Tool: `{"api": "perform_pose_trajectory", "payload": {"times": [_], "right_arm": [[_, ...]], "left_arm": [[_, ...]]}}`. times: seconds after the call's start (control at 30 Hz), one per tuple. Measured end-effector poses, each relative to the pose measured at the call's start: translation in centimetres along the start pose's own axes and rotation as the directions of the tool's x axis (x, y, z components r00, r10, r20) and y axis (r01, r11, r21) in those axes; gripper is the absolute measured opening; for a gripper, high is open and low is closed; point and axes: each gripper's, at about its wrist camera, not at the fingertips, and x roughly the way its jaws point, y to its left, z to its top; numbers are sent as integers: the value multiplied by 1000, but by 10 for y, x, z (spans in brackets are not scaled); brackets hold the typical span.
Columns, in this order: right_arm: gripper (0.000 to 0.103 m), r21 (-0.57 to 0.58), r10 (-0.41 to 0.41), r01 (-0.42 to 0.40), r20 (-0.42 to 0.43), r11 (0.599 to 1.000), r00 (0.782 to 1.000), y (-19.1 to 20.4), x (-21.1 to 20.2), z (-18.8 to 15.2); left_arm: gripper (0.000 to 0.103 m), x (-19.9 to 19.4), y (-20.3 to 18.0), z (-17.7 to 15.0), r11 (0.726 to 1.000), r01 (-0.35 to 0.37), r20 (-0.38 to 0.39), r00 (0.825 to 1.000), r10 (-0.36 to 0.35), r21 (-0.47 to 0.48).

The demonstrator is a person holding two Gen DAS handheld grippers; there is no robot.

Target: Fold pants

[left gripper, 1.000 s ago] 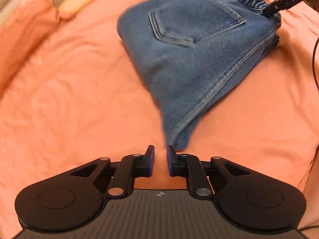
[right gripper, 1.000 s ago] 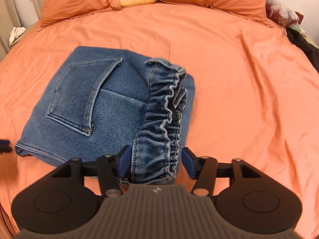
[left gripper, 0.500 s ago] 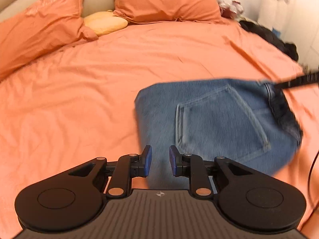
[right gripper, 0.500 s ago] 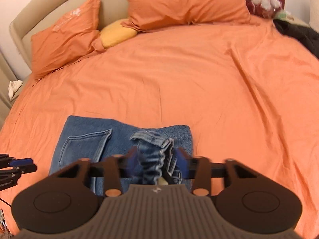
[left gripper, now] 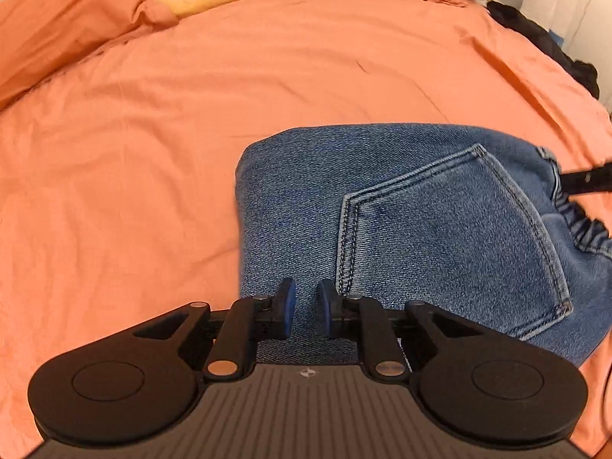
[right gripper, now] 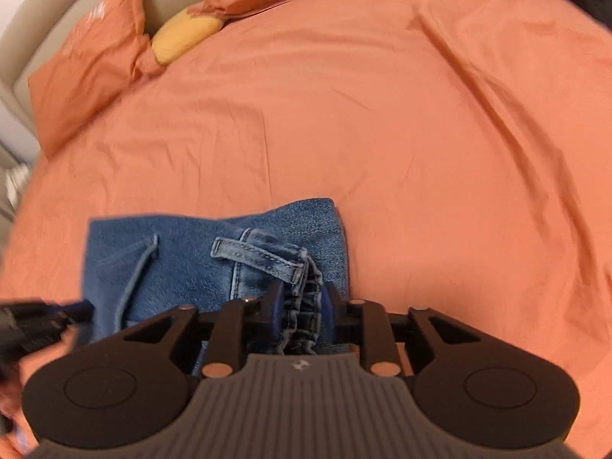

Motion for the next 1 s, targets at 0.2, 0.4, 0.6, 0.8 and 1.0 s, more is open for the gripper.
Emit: {"api": "perform_pose_trajectory", "payload": {"times": [0.2, 0.4, 0.6, 0.8, 1.0], "right_arm": [[39, 174, 127, -124, -2, 977, 992, -25, 2, 5], [42, 335, 273, -268, 34, 903, 961, -51, 9, 4], [60, 238, 261, -255, 5, 937, 965, -30, 3, 14], [63, 293, 278, -260, -22, 920, 960, -37, 38, 7], [32, 104, 207, -206, -2, 973, 978, -6, 22, 9]], "left_arm": [[19, -12, 1, 0, 1000, 15, 29, 999, -14, -8], [19, -23, -1, 3, 1000, 9, 57, 998, -8, -10], [19, -31, -1, 12, 1000, 7, 85, 996, -8, 5], [19, -35, 0, 13, 1000, 1, 96, 995, -2, 6], [20, -43, 4, 5, 1000, -4, 97, 995, 3, 7]]}}
